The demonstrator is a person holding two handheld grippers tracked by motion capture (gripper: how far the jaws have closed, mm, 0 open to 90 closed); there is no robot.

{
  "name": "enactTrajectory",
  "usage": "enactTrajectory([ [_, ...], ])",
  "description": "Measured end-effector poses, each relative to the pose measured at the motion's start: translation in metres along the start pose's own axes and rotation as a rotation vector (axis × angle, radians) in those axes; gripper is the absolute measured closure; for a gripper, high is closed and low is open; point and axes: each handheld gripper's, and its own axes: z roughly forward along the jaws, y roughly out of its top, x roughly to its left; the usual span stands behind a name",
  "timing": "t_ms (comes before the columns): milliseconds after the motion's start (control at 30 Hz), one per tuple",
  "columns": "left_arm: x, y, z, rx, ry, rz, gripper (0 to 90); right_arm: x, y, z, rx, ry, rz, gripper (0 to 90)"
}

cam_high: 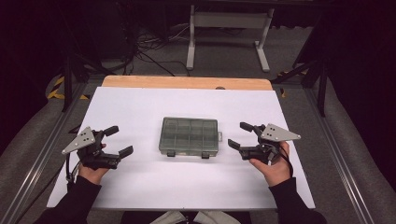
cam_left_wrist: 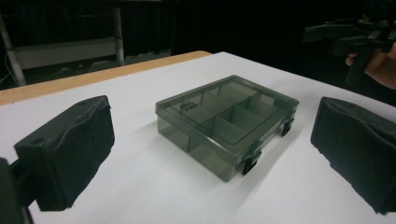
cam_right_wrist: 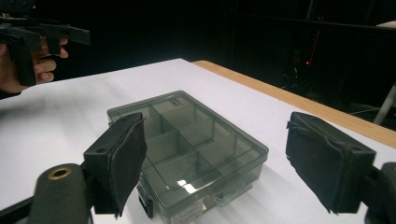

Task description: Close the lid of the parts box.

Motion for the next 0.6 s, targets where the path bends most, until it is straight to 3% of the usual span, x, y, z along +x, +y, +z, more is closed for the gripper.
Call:
enactTrajectory([
  [167,0.001,-0.006,-0.003,-0.050,0.006,0.010,0.3,0.000,-0.010,-0.003,-0.018,0.003,-0.032,18.4],
  [333,0.004,-0.011,-0.002,-0.034,0.011,0.005,0.2,0.000,-0.016,-0.004,-0.028,0.015,-0.039,17.6],
  [367,0.005,-0.013,-0.002,-0.007,0.018,0.013,0.1,-0.001,-0.020,-0.004,-0.040,0.031,-0.038,16.0],
  [467,0.004,-0.016,-0.001,-0.015,0.022,0.022,0.1,-0.003,-0.025,-0.004,-0.047,0.037,-0.034,13.2],
  [500,0.004,-0.019,-0.001,-0.027,0.024,0.014,0.2,-0.004,-0.029,-0.003,-0.043,0.039,-0.032,12.9],
  [600,0.006,-0.027,0.001,-0.002,0.032,-0.001,0.2,-0.005,-0.034,-0.002,-0.041,0.049,-0.018,12.9],
])
